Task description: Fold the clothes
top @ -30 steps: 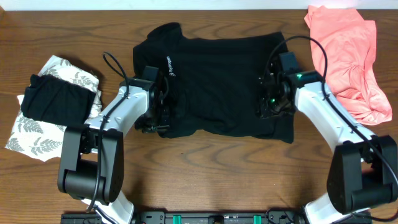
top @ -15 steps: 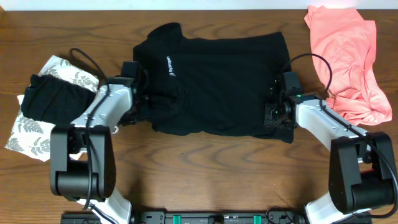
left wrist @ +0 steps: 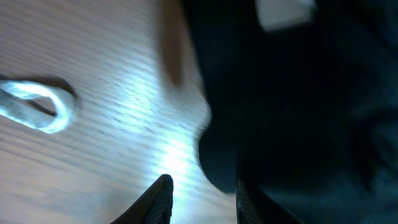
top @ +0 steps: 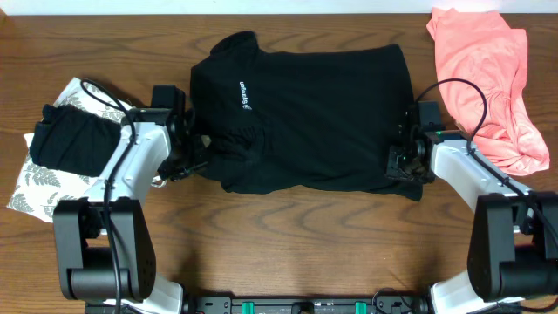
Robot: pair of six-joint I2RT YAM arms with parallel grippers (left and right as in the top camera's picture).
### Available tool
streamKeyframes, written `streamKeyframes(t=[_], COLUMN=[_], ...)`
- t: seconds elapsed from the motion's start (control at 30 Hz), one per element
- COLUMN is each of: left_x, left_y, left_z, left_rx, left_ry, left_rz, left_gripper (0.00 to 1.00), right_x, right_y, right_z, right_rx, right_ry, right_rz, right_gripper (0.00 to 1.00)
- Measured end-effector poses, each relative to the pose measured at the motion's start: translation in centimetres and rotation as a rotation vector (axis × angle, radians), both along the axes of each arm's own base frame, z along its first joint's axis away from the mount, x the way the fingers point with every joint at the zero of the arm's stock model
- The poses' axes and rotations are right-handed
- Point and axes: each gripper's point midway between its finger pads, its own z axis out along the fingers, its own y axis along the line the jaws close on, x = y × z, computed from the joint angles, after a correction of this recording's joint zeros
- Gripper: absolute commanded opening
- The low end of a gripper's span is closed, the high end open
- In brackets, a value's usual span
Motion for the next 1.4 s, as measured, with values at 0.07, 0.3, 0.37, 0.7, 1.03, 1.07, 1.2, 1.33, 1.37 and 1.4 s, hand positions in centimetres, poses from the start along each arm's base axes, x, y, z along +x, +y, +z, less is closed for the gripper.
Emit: streamKeyframes(t=[0.07,0.3,0.37,0.7,1.03,1.07,1.2,1.33,1.37,1.4], left_x=[-0.5,-1.9,-2.1,-2.3,-3.0,-2.5,0.2,0.2,-0.4,-0.9], left_y=[-1.0,-4.8,-5.6,-7.4,-8.7,-8.9,-9.6,-9.2,-8.8,-8.5], left_z=[0.0,-1.9,-2.8,-4.4,-0.2,1.0,8.9,14.7,15.0,15.0], left_rx=[-0.037,-0.143,-0.157,-0.200,-0.277,-0.286,-0.313,-0.303,-0.285,-0.273], left_ry=[0.018,0.018,0.000,-0.071,-0.125,-0.164,-0.413,-0.586,-0.585,-0.573], left_rz=[-0.018,-0.121,-0.151,-0.224,-0.236,-0.239,-0.261,-0.272,-0.265,-0.259], left_gripper=[0.34,0.35,0.35,0.06,0.06,0.06,0.06,0.06,0.06,0.06], right_x=[0.4,1.4,1.4,1.3,1.0,1.0,1.0,1.0,1.0,1.0], right_y=[0.4,1.4,1.5,1.7,1.7,1.7,1.7,1.7,1.7,1.7], right_z=[0.9,3.5,3.6,3.6,3.5,3.5,3.5,3.5,3.5,3.5], right_rx=[0.021,0.073,0.078,0.086,0.089,0.089,0.089,0.089,0.089,0.089], right_ry=[-0.028,-0.112,-0.113,-0.110,-0.101,-0.099,-0.098,-0.098,-0.098,-0.098], right_rz=[0.021,0.066,0.070,0.076,0.077,0.077,0.077,0.077,0.077,0.077], right_gripper=[0.55,0.60,0.60,0.59,0.60,0.60,0.60,0.60,0.60,0.60])
